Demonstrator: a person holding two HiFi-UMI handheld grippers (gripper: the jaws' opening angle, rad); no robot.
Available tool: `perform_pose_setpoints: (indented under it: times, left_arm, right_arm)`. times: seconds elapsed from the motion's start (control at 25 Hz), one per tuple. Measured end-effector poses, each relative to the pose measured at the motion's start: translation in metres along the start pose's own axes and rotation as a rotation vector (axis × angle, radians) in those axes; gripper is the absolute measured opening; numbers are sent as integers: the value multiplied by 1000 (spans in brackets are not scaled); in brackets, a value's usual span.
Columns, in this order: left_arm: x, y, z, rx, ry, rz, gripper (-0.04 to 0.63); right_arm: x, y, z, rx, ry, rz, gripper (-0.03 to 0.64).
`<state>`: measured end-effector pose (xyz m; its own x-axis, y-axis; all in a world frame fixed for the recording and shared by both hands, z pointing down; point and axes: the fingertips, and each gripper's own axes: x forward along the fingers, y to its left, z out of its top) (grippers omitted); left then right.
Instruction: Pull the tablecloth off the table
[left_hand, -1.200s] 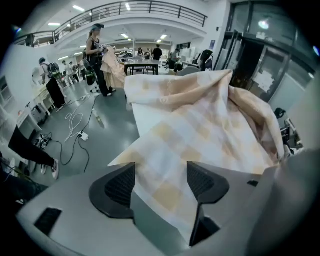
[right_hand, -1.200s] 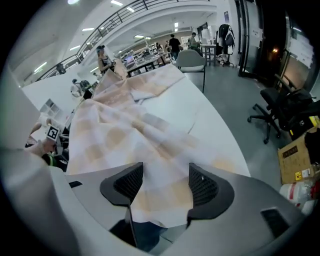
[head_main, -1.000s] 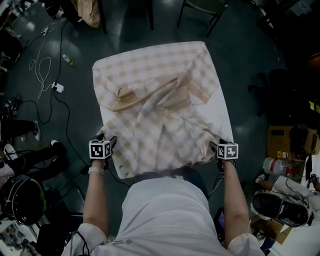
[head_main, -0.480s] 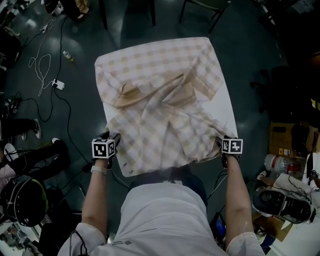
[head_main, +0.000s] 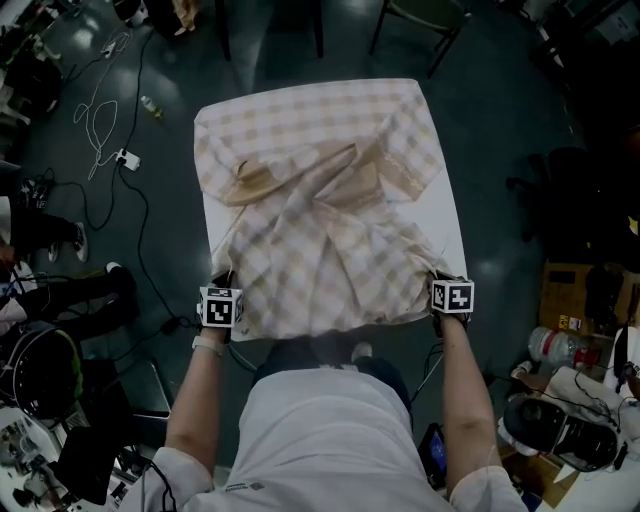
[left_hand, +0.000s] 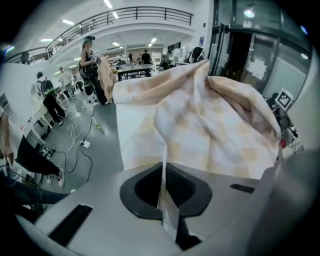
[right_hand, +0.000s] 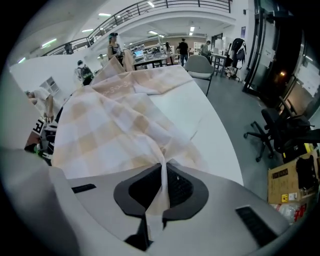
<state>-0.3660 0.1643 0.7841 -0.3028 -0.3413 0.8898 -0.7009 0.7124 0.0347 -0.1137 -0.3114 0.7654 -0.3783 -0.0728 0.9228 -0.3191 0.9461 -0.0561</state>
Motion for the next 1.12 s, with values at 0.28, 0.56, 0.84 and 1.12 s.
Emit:
perform_pose_setpoints:
  times: [0.28,0.56,0.84,1.12]
  left_arm:
    - [-11,-62,-20,-101,19,-57,12]
    - [-63,-110,-31,-221,-78,-126,12]
    - [-122,-161,-31,-317,-239,-288,12]
    - [-163,-209,-47,-213,-275,-274,12]
  right_arm:
    - [2,3,4,-37,-70,79,35]
    - [-20,27,-25,-36,-201,289,32]
    - [-82,90,-57,-56,-250,656,31]
    - [-151,158,-77,-162,-293,953,29]
